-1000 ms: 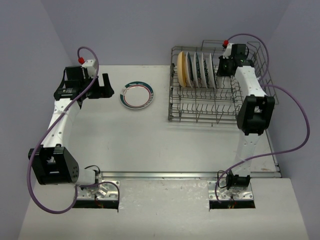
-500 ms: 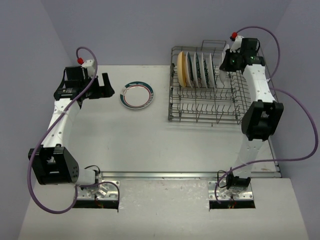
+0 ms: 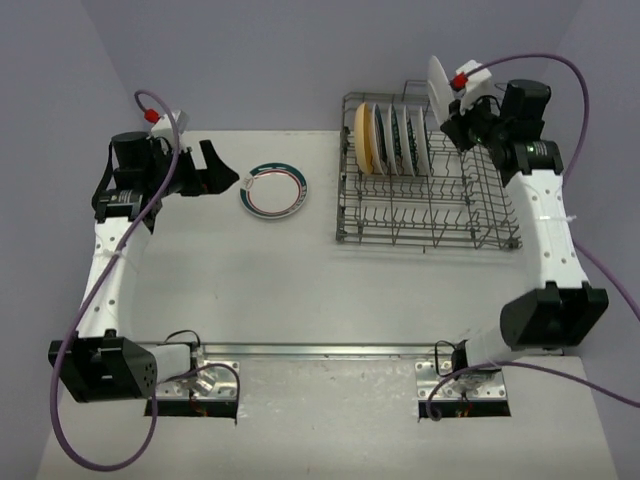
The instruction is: Unload the plates from the dish rack
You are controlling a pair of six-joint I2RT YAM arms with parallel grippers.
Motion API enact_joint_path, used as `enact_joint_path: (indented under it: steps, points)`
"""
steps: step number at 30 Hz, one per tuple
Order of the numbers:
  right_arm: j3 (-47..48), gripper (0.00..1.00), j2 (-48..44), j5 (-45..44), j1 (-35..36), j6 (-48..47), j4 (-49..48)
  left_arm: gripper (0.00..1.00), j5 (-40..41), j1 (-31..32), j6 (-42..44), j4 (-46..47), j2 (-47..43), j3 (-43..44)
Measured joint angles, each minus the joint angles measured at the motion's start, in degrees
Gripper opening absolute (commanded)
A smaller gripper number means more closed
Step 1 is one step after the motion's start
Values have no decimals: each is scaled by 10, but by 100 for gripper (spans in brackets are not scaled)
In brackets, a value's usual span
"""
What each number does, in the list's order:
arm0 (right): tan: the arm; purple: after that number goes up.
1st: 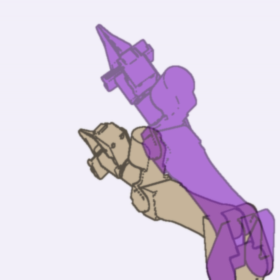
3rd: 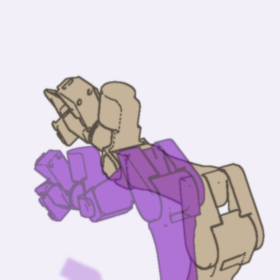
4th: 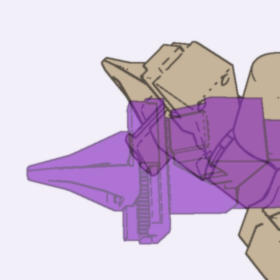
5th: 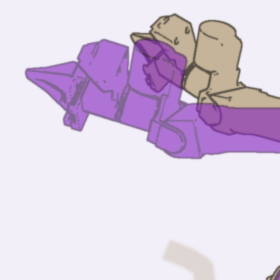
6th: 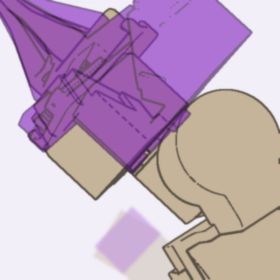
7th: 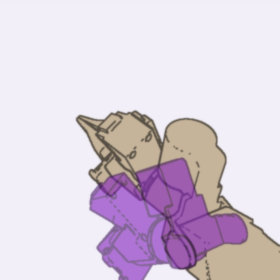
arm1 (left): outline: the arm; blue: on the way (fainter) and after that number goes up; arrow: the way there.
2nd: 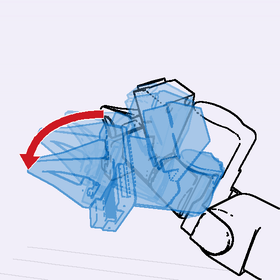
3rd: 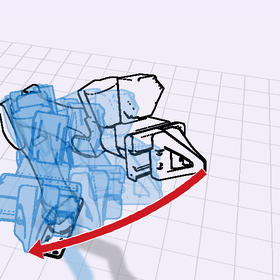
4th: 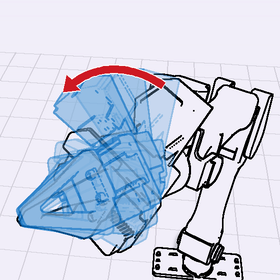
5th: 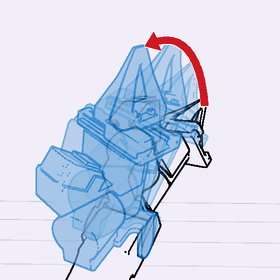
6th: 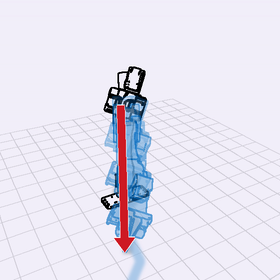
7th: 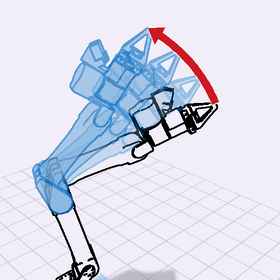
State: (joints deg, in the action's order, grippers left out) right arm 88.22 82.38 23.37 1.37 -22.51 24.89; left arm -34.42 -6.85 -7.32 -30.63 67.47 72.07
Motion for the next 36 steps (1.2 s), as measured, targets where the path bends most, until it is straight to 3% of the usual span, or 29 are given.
enact_joint_path:
  steps: [4, 9, 17, 23, 28, 31, 36]
  points:
    - [-134, 0, -123, -3, 124, -121, -41, 97, -83, 0, -15, 4, -32, 15]
    - [-351, 0, -247, -95, 285, -296, -160, 95, -177, 0, -23, -24, -31, 21]
    - [-549, 0, -300, -175, 431, -555, -282, 90, -246, 0, -22, -62, -27, -7]
    - [-602, 0, -287, -198, 492, -684, -359, 81, -228, 28, 4, -95, -13, -14]
    - [-603, 0, -267, -223, 534, -732, -417, 74, -171, 111, 30, -117, 1, -25]
    - [-603, 0, -256, -229, 550, -749, -437, 56, -142, 144, 44, -132, 4, -28]
    - [-612, 1, -247, -232, 558, -775, -468, 22, -107, 146, 58, -145, 13, -28]
